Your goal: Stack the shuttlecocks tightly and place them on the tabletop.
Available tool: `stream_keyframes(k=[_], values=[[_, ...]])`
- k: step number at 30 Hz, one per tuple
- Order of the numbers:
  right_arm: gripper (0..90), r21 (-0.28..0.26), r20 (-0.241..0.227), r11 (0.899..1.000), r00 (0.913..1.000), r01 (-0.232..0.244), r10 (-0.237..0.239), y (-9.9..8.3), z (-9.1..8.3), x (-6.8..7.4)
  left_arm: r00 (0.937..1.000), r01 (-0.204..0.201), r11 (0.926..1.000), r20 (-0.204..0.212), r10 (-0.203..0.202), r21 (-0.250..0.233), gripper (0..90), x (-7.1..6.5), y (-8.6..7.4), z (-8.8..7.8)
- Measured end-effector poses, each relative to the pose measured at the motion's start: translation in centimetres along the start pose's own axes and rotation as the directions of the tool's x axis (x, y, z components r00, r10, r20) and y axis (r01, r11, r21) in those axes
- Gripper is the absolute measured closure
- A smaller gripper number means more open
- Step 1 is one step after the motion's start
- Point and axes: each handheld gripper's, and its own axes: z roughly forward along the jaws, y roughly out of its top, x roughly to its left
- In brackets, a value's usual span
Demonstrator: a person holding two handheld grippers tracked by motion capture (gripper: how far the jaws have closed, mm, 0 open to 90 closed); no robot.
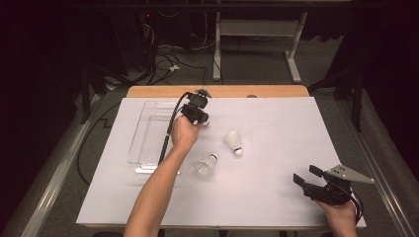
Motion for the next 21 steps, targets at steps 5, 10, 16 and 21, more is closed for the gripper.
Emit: stream_keyframes(k=[5, 10, 16, 21], values=[[25.2, 0.001, -0.001, 1.000, 1.0000, 0.001, -0.001, 0.0, 0.0, 0.0, 1.0000, -0.003, 1.0000, -0.001, 0.003, 0.003, 84.6, 0.0, 0.1, 0.1], [25.2, 0.002, -0.002, 1.000, 1.0000, -0.001, 0.001, 0.0, 0.0, -0.1, 0.9997, -0.026, 0.9997, 0.002, 0.026, -0.001, 87.3, -0.6, 0.8, 0.2], [25.2, 0.000, -0.001, 1.000, 1.0000, -0.004, 0.004, 0.0, 0.0, 0.0, 0.9989, -0.046, 0.9989, 0.008, 0.046, 0.005, 87.6, -1.5, 1.5, 0.9], [25.3, 0.007, -0.005, 1.000, 1.0000, -0.003, 0.003, -0.1, 0.0, -0.1, 0.9980, -0.059, 0.9982, 0.022, 0.059, 0.010, 88.6, -2.0, 1.9, 1.3]])
